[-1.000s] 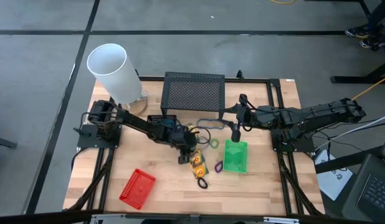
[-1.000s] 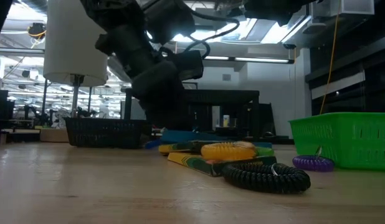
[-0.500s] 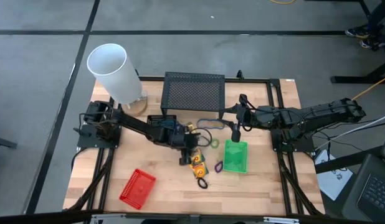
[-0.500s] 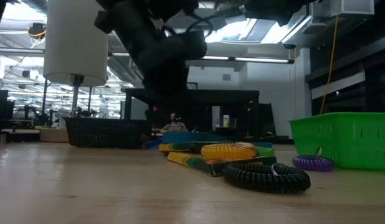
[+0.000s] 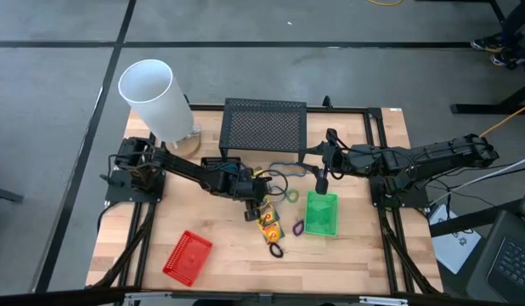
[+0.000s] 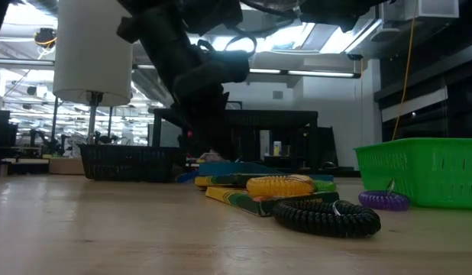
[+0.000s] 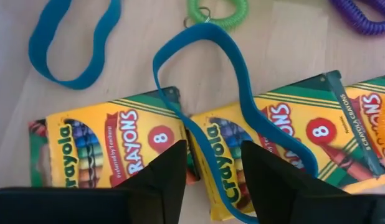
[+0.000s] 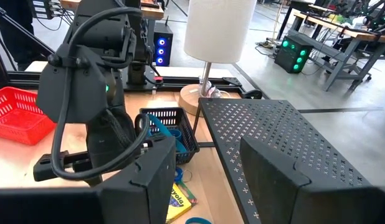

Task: Pick & Place Office Desk Supplies
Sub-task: Put the blue rubberband into the black bin

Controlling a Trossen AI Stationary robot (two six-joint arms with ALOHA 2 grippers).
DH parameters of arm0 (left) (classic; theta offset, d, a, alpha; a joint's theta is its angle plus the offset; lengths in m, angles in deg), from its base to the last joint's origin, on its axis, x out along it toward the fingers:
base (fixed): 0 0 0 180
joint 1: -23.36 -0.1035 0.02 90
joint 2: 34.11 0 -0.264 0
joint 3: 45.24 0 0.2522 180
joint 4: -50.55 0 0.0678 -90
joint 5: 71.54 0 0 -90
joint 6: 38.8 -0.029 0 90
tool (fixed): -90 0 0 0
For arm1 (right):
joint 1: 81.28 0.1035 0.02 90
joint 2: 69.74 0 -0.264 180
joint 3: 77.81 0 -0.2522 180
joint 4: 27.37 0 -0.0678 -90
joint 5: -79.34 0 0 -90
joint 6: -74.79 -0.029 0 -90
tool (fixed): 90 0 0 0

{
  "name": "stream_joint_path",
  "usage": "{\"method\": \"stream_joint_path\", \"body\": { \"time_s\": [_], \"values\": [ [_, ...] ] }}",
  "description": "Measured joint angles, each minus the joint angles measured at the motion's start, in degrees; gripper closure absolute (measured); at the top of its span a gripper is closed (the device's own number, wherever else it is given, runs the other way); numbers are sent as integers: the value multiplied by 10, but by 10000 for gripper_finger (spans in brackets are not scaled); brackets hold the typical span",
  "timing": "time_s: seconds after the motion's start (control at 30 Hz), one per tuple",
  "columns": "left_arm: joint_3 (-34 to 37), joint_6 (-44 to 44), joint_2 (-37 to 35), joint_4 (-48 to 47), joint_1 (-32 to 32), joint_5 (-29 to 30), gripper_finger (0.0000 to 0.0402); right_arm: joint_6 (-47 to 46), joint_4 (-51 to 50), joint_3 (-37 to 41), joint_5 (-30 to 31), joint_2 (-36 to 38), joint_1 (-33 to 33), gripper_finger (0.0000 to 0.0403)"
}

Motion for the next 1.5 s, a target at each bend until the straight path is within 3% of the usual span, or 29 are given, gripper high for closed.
{"method": "stream_joint_path", "body": {
  "time_s": [1.07,1.2,1.43,1.5],
  "values": [
    [0,6,28,-13,-10,6,248,0,0,0,0,0,0,222],
    [0,-8,28,-13,-10,9,275,0,0,0,0,0,0,222],
    [0,-24,28,-11,-10,10,382,0,0,0,0,0,0,222],
    [0,-25,28,-10,-10,12,394,0,0,0,0,0,0,222]
  ]
}}
